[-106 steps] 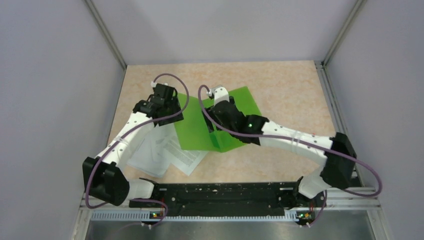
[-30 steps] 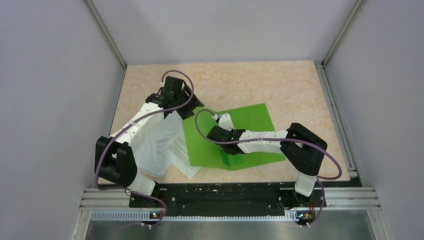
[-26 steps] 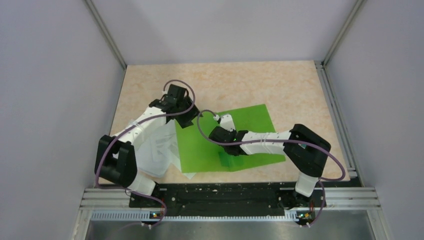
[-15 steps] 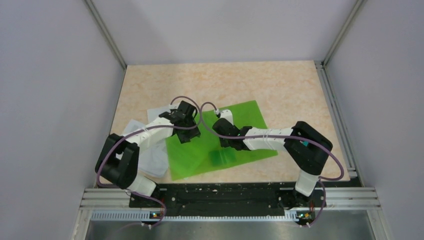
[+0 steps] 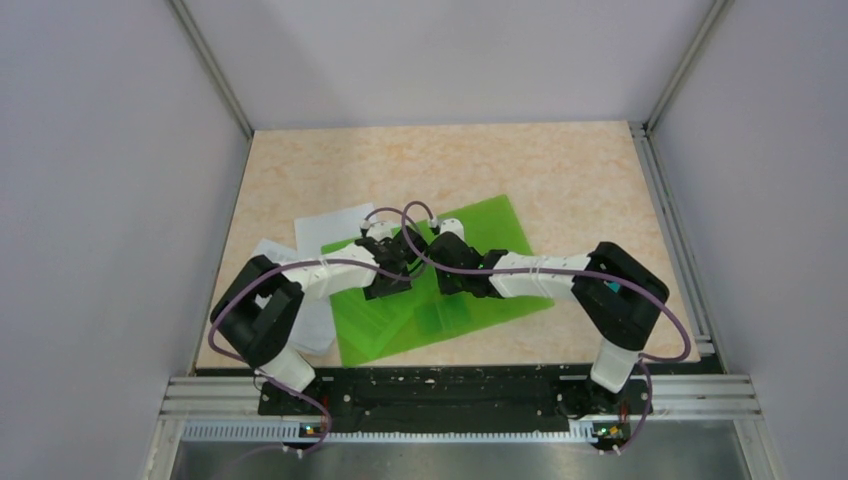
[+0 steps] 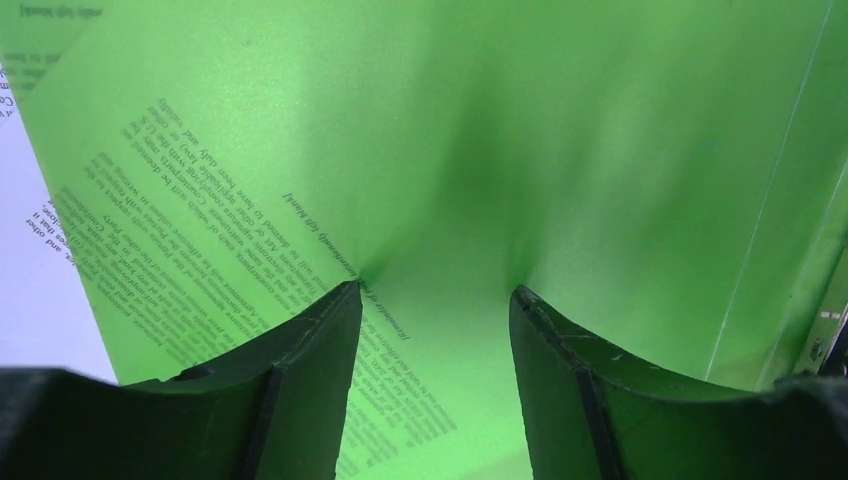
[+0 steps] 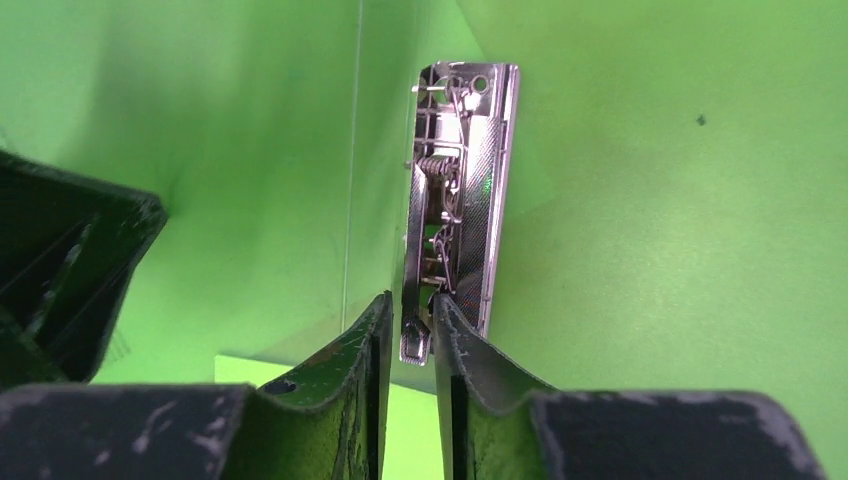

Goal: Put the files into the folder

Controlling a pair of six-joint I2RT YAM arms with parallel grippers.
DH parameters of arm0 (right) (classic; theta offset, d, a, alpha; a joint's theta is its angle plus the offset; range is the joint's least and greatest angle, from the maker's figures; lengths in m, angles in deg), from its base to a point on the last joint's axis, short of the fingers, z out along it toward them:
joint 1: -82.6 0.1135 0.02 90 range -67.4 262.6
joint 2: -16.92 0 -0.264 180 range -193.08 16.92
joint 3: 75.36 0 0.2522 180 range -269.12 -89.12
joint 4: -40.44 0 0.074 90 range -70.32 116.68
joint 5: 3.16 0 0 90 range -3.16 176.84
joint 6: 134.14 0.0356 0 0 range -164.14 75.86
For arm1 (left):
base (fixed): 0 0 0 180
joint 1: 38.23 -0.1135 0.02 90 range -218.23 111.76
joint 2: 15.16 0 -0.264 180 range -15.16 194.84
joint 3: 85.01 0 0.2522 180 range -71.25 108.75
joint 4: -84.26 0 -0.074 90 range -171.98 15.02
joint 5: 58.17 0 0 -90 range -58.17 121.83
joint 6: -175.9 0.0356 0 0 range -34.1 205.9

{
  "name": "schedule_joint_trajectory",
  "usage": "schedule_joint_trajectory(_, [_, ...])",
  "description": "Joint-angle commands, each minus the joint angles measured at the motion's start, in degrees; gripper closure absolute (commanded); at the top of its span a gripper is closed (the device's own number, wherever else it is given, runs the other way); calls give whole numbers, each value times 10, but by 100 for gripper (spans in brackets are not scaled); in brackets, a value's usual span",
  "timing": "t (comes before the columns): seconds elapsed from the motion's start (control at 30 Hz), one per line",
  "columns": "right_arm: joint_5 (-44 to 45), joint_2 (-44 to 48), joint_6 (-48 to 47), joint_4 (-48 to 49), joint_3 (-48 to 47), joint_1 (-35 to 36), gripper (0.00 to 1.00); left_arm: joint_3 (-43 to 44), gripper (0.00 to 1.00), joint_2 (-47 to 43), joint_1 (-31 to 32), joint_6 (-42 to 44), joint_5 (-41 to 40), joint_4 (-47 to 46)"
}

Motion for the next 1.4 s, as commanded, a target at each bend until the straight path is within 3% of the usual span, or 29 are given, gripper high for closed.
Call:
schedule_joint_trajectory(0.0, [-16,39,-11,-19,-22,-4,77,17,38,27,14,-36,-59,41])
schedule_joint_trajectory(0.27, [-8,65,-17,-57,-52,-3,71,13,36,-12,17,-20,-48,29])
schedule_joint_trajectory(0.6, [16,66,-37,-95,-68,-4,71,30,26,-116,3,-7,-34,69])
schedule_joint_trajectory(0.97, [14,42,-64,-114,-88,3,77,-99,20,-236,-77,4,20,27])
schedule_joint_trajectory(1.37, [41,7,-80,-131,-108,31,82,-146,44,-204,-87,-38,18,-11])
